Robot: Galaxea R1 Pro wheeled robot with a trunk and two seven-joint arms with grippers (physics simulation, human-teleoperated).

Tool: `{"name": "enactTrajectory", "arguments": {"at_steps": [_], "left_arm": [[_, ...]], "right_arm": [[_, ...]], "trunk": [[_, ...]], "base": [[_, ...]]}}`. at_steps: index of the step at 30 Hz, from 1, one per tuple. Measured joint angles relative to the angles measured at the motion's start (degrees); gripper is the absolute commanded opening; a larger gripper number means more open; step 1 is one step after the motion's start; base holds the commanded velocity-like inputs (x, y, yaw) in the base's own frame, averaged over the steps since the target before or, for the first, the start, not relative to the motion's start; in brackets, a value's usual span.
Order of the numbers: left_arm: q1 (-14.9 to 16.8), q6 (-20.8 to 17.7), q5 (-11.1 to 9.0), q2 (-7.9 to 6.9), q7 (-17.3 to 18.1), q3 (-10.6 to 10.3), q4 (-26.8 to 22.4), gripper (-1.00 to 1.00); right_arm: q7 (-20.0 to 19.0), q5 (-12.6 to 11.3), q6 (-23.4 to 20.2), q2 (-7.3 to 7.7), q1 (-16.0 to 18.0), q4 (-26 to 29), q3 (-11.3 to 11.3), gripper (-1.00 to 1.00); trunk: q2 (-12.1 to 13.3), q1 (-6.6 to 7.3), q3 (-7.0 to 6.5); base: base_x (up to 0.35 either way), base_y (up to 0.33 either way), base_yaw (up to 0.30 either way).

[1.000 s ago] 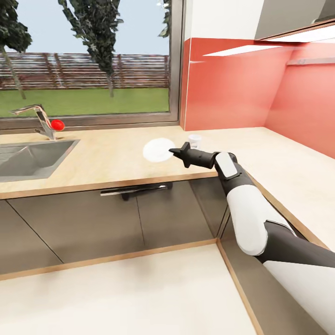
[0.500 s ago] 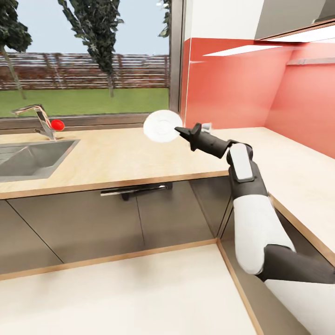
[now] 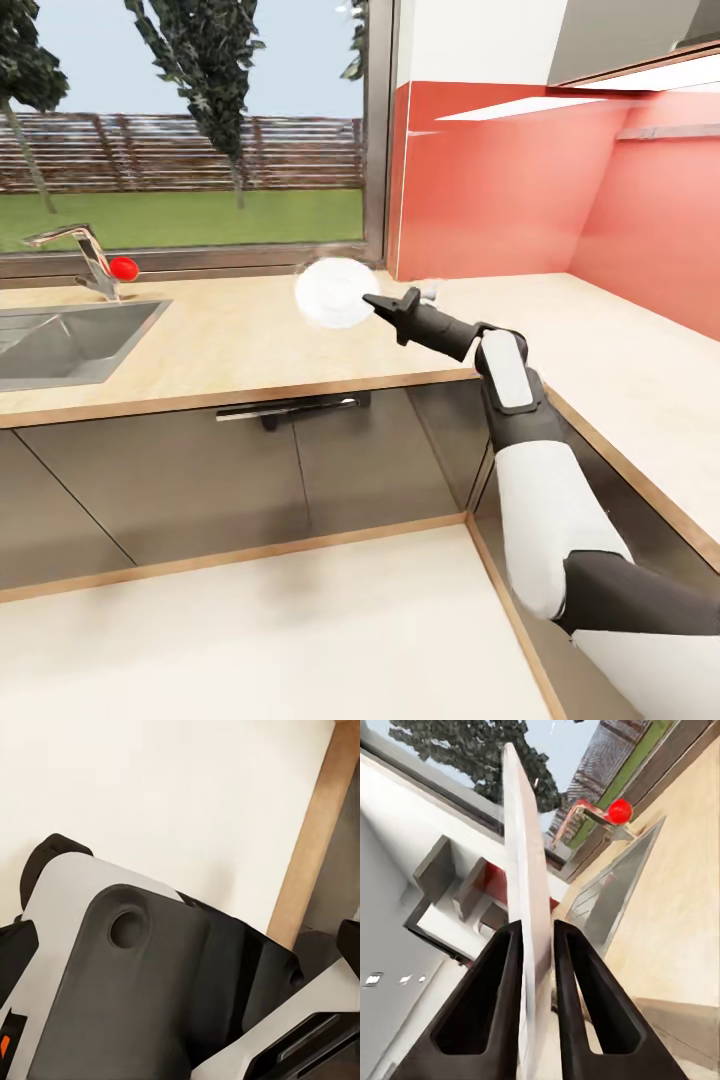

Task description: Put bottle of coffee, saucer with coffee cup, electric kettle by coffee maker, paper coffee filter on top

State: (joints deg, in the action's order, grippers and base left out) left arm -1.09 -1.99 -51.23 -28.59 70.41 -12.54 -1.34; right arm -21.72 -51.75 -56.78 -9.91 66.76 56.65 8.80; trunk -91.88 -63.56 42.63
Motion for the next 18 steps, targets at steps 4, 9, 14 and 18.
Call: {"name": "enactTrajectory", "arguments": {"at_steps": [4,9,14,18], "left_arm": [[0.00,0.04,0.00,0.06,0.00,0.01,-0.01,1.00],[0.00,0.01,0.00,0.06,-0.04,0.01,-0.01,1.00],[0.00,0.01,0.00,0.12,-0.19,0.01,0.00,1.00],[0.00,0.01,0.00,0.14,-0.26,0.02,0.02,1.00]], "right_arm": [[-0.04,-0.69,-0.04,-0.01,-2.93,0.25,-3.00,-1.00],[-0.03,-0.67,0.01,-0.01,-3.00,0.20,-3.54,-1.00],[-0.03,-0.68,0.02,-0.01,-3.01,0.09,-3.66,-1.00],[-0.03,-0.69,0.02,-0.01,-3.01,-0.05,-3.74,-1.00]], "trunk": [[0.00,0.00,-0.01],[0.00,0.00,-0.01],[0.00,0.00,-0.01],[0.00,0.00,-0.01]], "base": [[0.000,0.000,0.160],[0.000,0.000,0.252],[0.000,0.000,0.266],[0.000,0.000,0.268]]}}
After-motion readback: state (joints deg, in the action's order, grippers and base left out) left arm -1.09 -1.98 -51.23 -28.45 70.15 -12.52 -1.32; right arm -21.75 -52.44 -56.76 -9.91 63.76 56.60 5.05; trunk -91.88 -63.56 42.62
